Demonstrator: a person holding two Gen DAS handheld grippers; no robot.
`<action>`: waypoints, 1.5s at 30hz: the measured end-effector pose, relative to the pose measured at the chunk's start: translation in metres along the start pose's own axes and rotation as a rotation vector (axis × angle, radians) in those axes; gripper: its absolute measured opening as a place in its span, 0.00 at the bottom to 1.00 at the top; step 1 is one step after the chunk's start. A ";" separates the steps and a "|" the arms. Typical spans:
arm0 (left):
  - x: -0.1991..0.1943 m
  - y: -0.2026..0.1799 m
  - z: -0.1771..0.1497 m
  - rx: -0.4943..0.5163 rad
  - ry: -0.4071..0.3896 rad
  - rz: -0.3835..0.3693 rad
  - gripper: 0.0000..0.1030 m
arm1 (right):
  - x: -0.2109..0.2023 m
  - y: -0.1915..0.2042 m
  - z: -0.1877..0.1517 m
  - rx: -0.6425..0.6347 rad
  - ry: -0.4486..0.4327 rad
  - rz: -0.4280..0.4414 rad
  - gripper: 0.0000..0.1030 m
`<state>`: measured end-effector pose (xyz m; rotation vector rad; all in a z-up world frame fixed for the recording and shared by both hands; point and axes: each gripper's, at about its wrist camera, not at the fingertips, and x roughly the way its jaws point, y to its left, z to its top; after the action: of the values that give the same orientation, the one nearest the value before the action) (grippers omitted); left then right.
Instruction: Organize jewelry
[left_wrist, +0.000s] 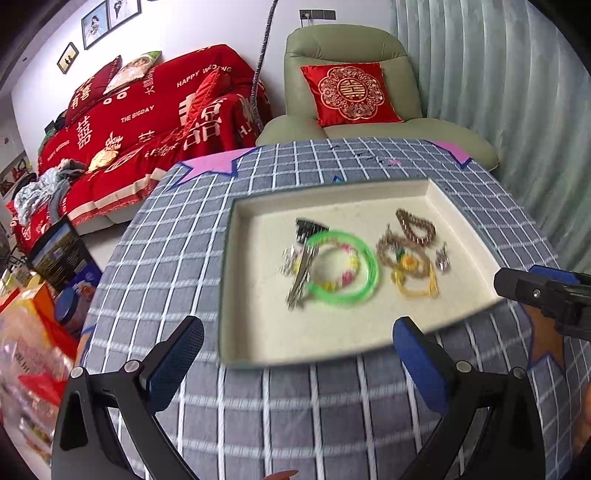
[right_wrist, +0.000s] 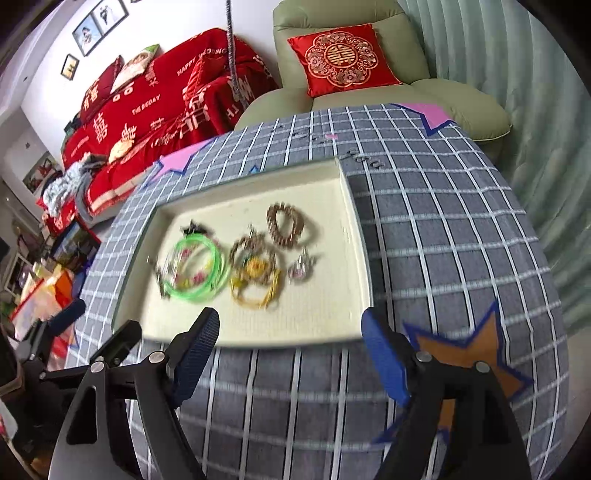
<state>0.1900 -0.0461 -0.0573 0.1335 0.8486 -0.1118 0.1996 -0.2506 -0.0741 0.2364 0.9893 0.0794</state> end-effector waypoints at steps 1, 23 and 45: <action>-0.004 0.002 -0.006 -0.006 0.004 0.000 1.00 | -0.004 0.002 -0.008 -0.006 0.002 -0.006 0.81; -0.088 0.022 -0.081 -0.092 -0.068 0.084 1.00 | -0.095 0.050 -0.100 -0.095 -0.197 -0.188 1.00; -0.101 0.020 -0.084 -0.090 -0.088 0.070 1.00 | -0.110 0.059 -0.105 -0.115 -0.219 -0.208 1.00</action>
<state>0.0643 -0.0083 -0.0350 0.0731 0.7586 -0.0139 0.0539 -0.1956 -0.0254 0.0345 0.7839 -0.0787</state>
